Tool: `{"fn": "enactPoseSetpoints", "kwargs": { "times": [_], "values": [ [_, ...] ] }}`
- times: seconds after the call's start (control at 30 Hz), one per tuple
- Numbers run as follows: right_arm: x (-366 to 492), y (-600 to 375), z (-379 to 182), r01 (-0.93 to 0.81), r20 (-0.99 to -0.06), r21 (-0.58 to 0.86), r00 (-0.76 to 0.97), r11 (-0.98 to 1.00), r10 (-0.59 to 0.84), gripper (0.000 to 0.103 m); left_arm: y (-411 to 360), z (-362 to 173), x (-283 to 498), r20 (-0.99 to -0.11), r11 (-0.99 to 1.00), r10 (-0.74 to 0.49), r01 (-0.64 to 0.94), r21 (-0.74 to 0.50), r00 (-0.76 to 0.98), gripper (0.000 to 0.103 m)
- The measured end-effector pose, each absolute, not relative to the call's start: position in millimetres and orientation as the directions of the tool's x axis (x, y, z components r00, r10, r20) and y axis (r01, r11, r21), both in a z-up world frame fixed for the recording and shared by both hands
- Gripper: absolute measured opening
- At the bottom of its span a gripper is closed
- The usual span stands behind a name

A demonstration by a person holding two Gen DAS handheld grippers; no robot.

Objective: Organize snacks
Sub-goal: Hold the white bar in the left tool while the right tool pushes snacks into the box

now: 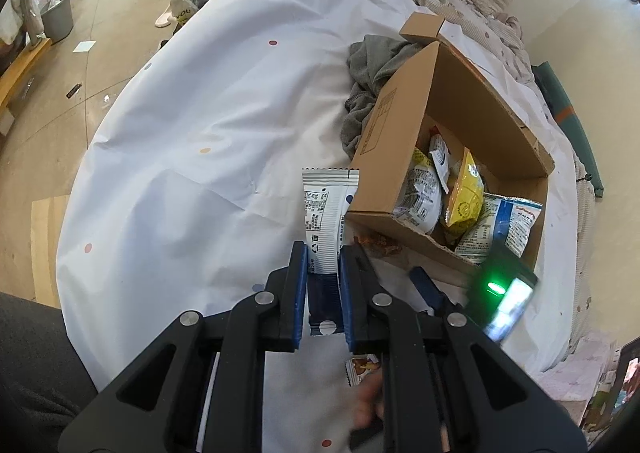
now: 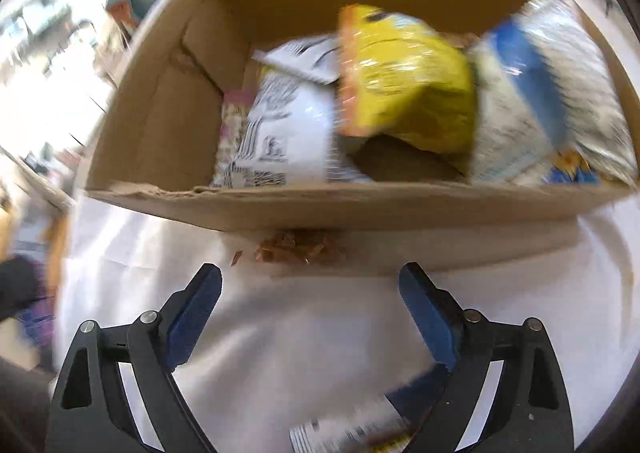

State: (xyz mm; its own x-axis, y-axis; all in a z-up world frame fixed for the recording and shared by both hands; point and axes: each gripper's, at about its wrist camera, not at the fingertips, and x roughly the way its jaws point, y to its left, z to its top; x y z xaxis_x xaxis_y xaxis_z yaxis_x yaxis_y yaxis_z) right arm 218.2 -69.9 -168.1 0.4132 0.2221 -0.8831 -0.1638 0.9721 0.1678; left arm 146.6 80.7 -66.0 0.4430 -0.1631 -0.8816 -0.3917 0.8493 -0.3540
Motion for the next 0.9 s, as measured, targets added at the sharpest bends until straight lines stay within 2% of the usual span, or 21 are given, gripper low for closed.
{"fn": "enactPoseSetpoints", "kwargs": {
  "times": [0.2, 0.27, 0.3, 0.4, 0.53, 0.7, 0.9],
  "values": [
    [229.8, -53.5, -175.8, -0.116, -0.904, 0.068, 0.413, 0.991, 0.110, 0.092, 81.2, -66.2, 147.6, -0.880, 0.846, -0.172, -0.392, -0.362, 0.442, 0.013],
    [230.8, -53.8, -176.5, -0.119, -0.904, 0.066, 0.414, 0.991, 0.110, 0.085, 80.1, -67.1, 148.3, -0.882, 0.845, -0.174, -0.393, -0.362, 0.438, 0.013],
    [230.5, -52.0, -175.9, -0.110, -0.903, 0.061, 0.417, 0.992, 0.102, 0.077, 79.5, -67.2, 148.5, -0.882, 0.846, -0.175, -0.392, -0.362, 0.437, 0.013],
    [228.0, -63.6, -173.9, -0.133, -0.897, 0.072, 0.424, 0.989, 0.122, 0.063, 76.6, -66.2, 149.5, -0.882, 0.848, -0.176, -0.387, -0.362, 0.438, 0.013],
    [218.8, -69.3, -170.4, -0.153, -0.890, 0.074, 0.435, 0.985, 0.135, 0.056, 74.6, -66.6, 149.1, -0.882, 0.853, -0.174, -0.381, -0.358, 0.438, 0.013],
    [212.9, -80.2, -159.8, -0.148, -0.883, 0.112, 0.439, 0.983, 0.166, 0.050, 75.5, -69.3, 149.0, -0.887, 0.853, -0.166, -0.389, -0.348, 0.431, 0.013],
    [202.3, -97.6, -149.0, -0.146, -0.880, 0.134, 0.438, 0.980, 0.185, 0.049, 72.7, -69.4, 150.0, -0.889, 0.860, -0.160, -0.382, -0.339, 0.430, 0.013]
  ]
}}
